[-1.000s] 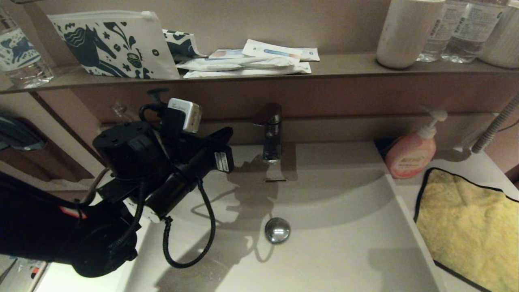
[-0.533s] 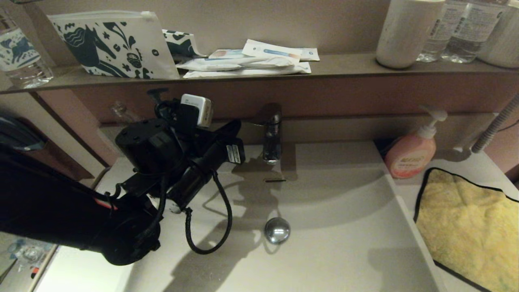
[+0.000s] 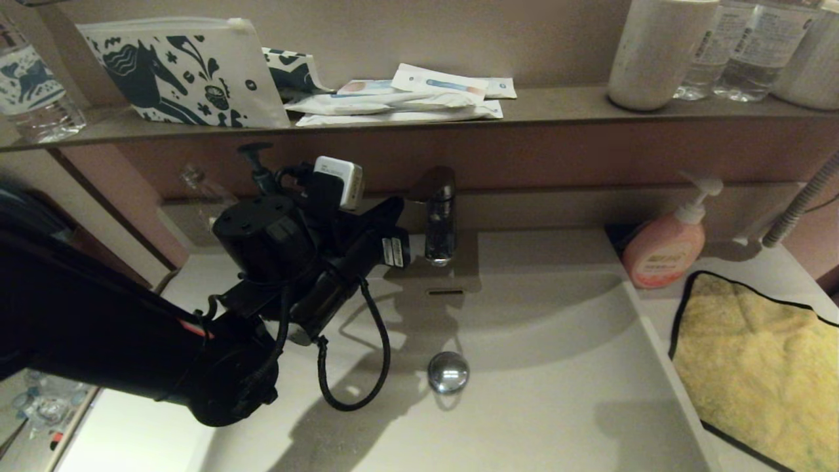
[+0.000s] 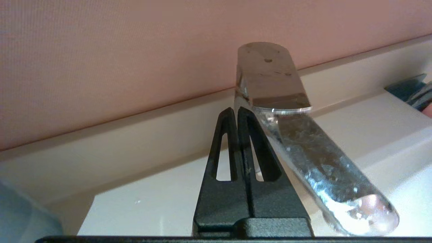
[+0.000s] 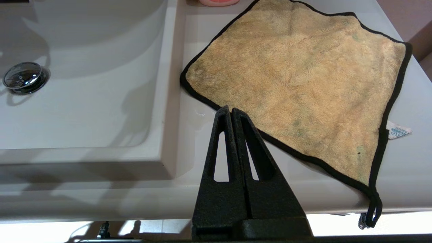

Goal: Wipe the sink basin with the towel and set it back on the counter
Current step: Turn on the faucet

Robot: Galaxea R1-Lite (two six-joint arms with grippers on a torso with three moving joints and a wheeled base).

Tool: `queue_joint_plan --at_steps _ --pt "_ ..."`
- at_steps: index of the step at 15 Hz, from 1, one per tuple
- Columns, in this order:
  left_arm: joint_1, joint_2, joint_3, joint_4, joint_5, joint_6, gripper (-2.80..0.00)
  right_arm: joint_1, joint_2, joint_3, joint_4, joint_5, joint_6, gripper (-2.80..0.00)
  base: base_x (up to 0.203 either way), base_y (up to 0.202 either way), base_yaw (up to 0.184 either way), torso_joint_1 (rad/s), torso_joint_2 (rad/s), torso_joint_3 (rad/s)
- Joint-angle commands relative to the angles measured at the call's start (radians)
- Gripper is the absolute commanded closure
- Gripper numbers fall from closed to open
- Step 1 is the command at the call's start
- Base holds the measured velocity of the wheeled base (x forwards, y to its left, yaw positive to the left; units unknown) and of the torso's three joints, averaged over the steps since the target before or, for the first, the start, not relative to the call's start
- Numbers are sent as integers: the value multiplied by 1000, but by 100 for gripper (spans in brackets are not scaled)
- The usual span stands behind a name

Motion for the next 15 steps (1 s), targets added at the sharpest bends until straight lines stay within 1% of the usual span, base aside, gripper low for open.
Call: queue_joint_plan --at_steps 1,6,9,12,15 --pt "-7 5 -13 -7 2 1 0 0 0 0 0 0 0 0 0 0 0 0 0 0" --pt "-35 7 -62 1 29 0 0 0 0 0 0 0 0 0 0 0 0 0 0 0" --pt "-38 11 -41 -4 37 -1 0 0 0 0 0 0 0 0 0 0 0 0 0 0" --pt "-11 30 -39 -11 54 0 0 0 0 0 0 0 0 0 0 0 0 0 0 0" --pt "30 27 -43 -13 53 1 0 0 0 0 0 0 0 0 0 0 0 0 0 0"
